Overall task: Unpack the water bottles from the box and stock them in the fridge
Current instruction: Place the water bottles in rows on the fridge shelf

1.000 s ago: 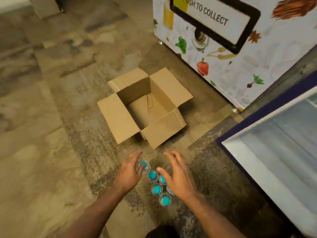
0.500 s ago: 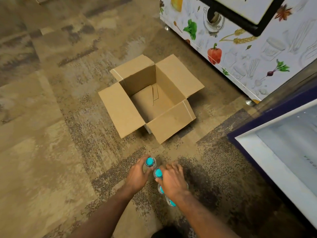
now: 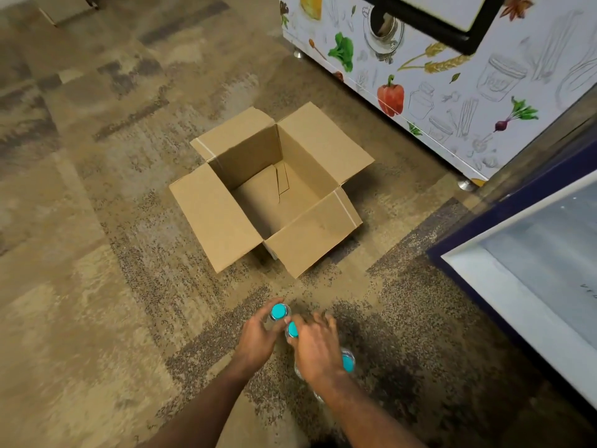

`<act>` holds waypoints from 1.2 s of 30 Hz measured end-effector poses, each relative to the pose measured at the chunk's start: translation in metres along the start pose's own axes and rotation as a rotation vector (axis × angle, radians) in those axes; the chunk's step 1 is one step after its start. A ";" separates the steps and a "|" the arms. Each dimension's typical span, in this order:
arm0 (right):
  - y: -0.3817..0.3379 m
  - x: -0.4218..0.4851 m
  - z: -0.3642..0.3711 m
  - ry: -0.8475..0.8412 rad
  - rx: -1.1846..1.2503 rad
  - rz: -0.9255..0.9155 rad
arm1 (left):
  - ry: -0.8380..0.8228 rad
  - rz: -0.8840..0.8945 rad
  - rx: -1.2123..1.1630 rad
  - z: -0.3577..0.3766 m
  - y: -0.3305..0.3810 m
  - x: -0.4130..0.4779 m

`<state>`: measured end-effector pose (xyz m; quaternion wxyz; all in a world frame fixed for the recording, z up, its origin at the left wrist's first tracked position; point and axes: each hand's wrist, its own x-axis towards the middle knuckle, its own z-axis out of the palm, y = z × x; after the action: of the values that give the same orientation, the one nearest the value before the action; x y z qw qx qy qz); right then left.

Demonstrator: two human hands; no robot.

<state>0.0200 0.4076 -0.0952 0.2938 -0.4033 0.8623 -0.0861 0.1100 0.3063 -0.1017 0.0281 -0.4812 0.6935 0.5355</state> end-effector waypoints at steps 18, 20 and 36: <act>0.061 -0.059 -0.165 0.381 0.897 0.106 | 0.186 0.359 -0.207 -0.003 0.174 -0.055; 0.073 -0.073 -0.200 0.430 1.008 0.094 | 0.173 0.408 -0.224 0.003 0.212 -0.068; 0.170 -0.262 -0.434 1.042 1.172 0.095 | -0.042 1.148 -0.146 0.069 0.507 -0.197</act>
<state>-0.2085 0.6772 0.3066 0.0198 -0.0526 0.7192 -0.6925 -0.1709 0.4667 0.3407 -0.2862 -0.0181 0.8041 0.5207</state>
